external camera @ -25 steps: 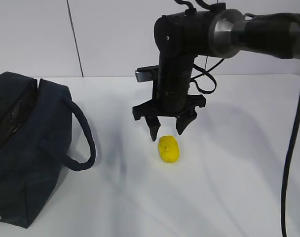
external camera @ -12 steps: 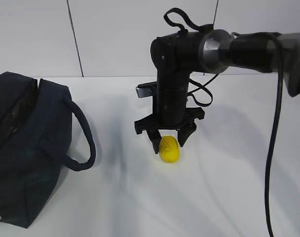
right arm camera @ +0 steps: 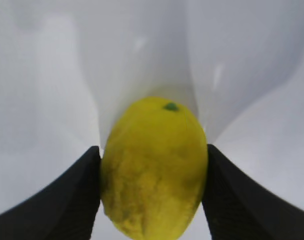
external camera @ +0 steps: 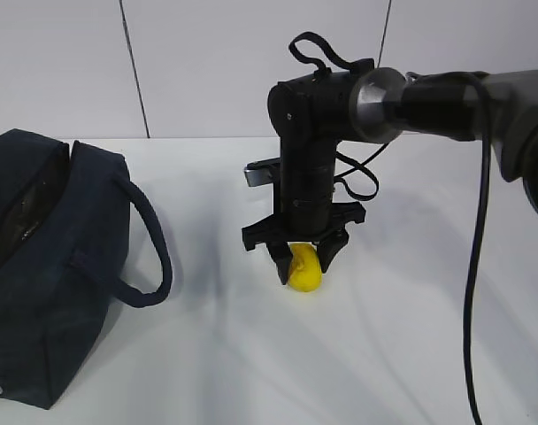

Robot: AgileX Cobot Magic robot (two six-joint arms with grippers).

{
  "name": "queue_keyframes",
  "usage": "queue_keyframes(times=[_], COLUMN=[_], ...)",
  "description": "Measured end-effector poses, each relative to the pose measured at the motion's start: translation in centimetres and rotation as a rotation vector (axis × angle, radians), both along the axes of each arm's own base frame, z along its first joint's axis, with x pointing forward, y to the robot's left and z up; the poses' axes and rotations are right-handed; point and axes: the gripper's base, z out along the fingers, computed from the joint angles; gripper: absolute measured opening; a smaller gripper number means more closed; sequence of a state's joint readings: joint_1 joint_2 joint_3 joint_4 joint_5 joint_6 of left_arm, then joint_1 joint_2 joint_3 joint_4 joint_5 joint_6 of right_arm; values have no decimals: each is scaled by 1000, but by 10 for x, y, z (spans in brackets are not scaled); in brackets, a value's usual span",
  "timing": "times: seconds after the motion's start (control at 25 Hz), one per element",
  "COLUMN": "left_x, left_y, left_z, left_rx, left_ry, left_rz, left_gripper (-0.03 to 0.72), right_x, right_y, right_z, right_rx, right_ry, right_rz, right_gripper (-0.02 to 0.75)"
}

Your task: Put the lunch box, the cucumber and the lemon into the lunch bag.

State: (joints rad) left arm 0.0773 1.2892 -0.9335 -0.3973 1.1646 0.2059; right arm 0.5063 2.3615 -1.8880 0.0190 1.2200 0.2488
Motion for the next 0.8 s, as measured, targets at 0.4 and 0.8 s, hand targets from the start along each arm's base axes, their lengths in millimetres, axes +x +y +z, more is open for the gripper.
queue_keyframes(times=[0.4, 0.8], left_x=[-1, 0], left_y=[0, 1], left_z=[0, 0], left_rx=[-2, 14], left_ry=[9, 0], left_rz=[-4, -3], left_gripper=[6, 6], right_x=[-1, -22], right_y=[2, 19], right_z=[2, 100], right_rx=[30, 388], right_ry=[11, -34], right_rz=[-14, -22], right_gripper=[364, 363])
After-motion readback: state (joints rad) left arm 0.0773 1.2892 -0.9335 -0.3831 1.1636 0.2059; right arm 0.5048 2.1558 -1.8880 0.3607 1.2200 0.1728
